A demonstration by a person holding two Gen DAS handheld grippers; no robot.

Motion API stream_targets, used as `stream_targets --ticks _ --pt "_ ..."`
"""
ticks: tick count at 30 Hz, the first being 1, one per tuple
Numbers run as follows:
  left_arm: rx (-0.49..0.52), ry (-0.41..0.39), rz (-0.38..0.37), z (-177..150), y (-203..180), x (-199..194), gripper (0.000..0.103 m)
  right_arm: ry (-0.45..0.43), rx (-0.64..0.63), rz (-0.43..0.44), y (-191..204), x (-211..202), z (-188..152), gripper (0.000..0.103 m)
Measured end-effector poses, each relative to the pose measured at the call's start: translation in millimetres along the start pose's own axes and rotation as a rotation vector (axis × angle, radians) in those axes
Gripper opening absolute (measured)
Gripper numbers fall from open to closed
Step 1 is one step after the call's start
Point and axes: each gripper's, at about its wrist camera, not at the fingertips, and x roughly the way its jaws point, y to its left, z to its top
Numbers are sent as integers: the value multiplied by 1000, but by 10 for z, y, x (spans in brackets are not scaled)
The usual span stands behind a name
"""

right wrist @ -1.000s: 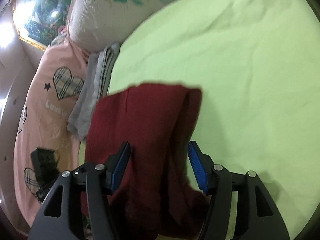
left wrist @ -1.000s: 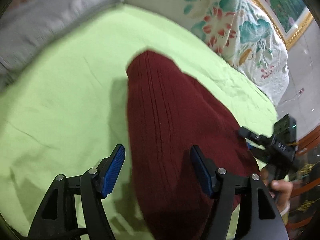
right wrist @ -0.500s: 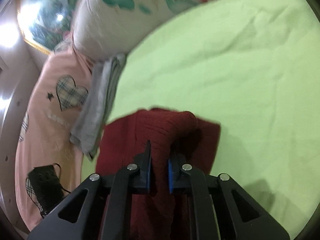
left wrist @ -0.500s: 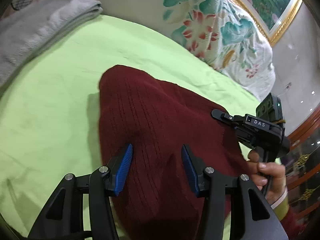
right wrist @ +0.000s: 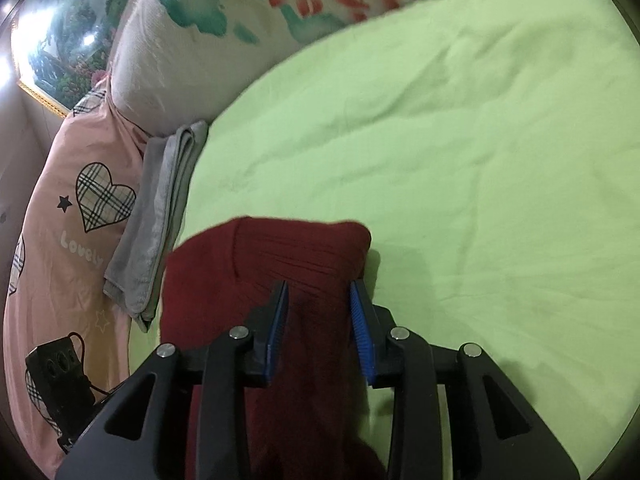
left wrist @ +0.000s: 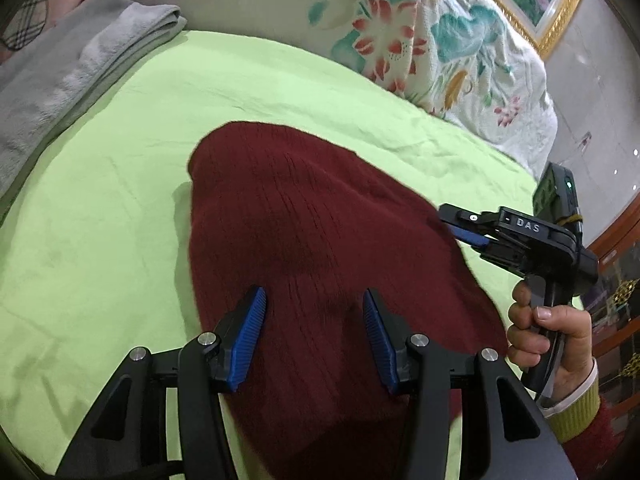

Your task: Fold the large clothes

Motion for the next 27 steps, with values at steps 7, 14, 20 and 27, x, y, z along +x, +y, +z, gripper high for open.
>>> stream_targets --ticks 7,14,20,27 --pt "-5 -77 -100 -327 67 -543 48 -70 -96 117 424 -448 -352 33" --pt "96 -26 -82 -672 -64 -438 45 49 -200 35 489 -74 -941 25" --pt "167 -7 -31 -777 -197 -323 49 42 -102 16 81 10 -967 0" --pt "191 -5 23 -802 -277 -243 54 36 -103 16 102 12 -1001 0"
